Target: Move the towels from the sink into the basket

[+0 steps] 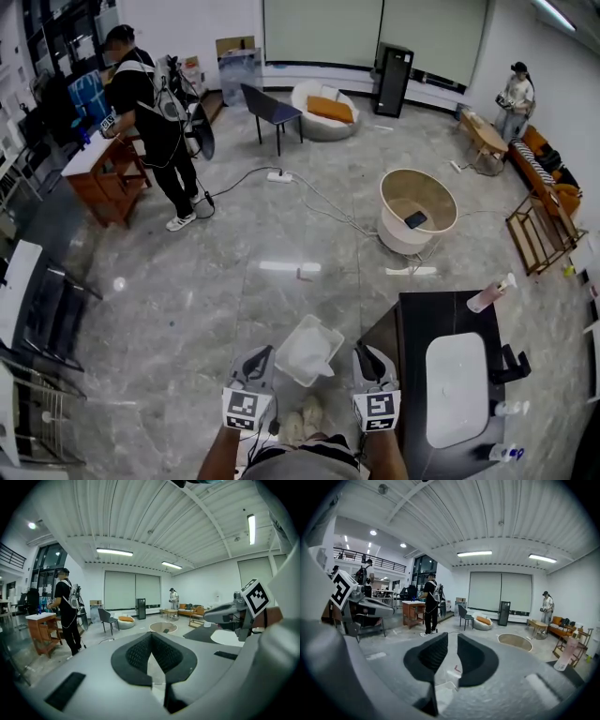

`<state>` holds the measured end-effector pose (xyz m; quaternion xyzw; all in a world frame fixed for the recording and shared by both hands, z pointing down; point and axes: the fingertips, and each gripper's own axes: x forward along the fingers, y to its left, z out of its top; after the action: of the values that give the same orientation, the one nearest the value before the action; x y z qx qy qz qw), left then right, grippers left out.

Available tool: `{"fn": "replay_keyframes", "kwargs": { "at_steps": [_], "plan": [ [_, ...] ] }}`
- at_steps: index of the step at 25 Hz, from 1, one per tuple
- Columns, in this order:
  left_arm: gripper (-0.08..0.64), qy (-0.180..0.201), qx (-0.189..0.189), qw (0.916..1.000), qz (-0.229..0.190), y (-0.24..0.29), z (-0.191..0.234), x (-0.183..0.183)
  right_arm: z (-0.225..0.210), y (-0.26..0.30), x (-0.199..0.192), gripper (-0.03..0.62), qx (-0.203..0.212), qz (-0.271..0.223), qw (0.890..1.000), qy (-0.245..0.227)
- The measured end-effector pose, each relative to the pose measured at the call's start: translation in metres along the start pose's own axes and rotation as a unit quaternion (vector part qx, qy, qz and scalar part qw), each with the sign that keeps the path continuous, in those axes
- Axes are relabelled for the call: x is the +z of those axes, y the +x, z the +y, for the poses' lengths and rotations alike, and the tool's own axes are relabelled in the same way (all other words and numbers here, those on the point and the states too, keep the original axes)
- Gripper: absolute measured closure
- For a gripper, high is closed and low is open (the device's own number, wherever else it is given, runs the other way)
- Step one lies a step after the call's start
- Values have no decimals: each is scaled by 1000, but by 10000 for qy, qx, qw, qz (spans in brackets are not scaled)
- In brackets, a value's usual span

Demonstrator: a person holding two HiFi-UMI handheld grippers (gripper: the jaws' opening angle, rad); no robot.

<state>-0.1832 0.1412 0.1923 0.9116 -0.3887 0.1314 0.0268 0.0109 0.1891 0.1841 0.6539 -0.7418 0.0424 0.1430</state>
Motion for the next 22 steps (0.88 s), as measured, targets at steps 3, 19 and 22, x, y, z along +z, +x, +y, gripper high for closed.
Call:
{"fn": "replay_keyframes", "kwargs": {
  "at_steps": [3,19,22],
  "plan": [
    [551,24,48,10000,20,-11,0,-1,4,-12,2,558,-4,-15,10000,-88],
    [551,-47,170,9998,70,-44,-1,-15,23,-36,-13,592,92,-53,9999,114],
    [551,-17,186,9998,43,-44,0,-13,25,-35,-12,592,107,-74,9998,123]
  ]
}}
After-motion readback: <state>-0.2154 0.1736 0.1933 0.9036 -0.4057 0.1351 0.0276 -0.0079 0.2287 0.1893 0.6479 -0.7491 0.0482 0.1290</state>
